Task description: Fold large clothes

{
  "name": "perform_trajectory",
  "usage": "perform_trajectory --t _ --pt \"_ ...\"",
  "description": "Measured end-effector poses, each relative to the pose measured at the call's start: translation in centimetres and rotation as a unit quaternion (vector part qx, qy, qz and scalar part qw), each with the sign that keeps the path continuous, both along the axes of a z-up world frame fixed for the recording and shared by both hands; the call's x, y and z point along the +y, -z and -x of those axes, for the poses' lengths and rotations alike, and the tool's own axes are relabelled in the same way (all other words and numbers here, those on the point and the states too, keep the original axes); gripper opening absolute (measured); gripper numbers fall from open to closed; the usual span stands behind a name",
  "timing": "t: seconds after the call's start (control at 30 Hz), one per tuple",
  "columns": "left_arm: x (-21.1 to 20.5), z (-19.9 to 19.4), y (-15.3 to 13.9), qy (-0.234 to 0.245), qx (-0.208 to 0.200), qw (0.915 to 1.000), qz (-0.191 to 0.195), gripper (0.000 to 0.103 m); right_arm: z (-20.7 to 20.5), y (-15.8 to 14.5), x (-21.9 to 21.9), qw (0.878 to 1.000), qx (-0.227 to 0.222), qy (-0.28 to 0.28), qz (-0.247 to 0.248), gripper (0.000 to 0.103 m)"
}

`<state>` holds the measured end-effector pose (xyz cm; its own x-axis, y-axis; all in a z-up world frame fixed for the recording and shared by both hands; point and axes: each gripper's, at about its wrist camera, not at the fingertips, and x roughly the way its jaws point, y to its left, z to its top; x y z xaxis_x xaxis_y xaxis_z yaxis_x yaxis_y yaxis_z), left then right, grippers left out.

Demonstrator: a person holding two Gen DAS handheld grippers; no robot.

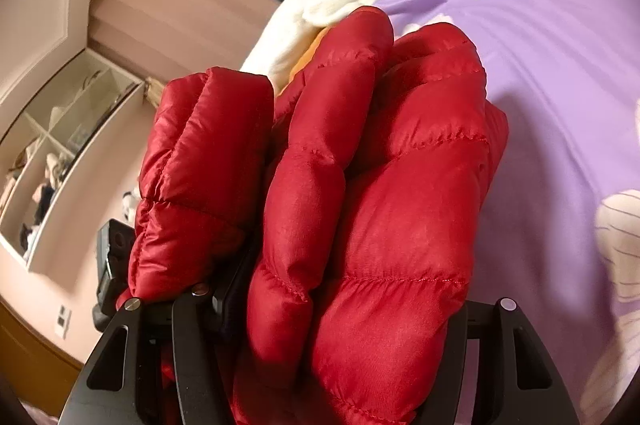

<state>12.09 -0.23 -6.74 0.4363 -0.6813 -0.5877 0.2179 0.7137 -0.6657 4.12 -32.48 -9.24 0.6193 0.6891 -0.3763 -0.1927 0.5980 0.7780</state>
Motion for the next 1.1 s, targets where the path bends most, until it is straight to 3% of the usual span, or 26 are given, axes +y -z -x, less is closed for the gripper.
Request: perform_trajectory --t 0.63,1.1 --pt "5.6 1.0 -1.3 -0.058 -0.018 0.9981 0.004 0.09 -3.2 -1.7 4.9 0.998 -0.022 -0.057 0.022 0.063" --pt "8.6 0.1 -0.2 -0.089 -0.005 0.9959 0.014 0.09 -5.9 -2.0 8.3 0.995 -0.021 -0.083 0.048 0.063"
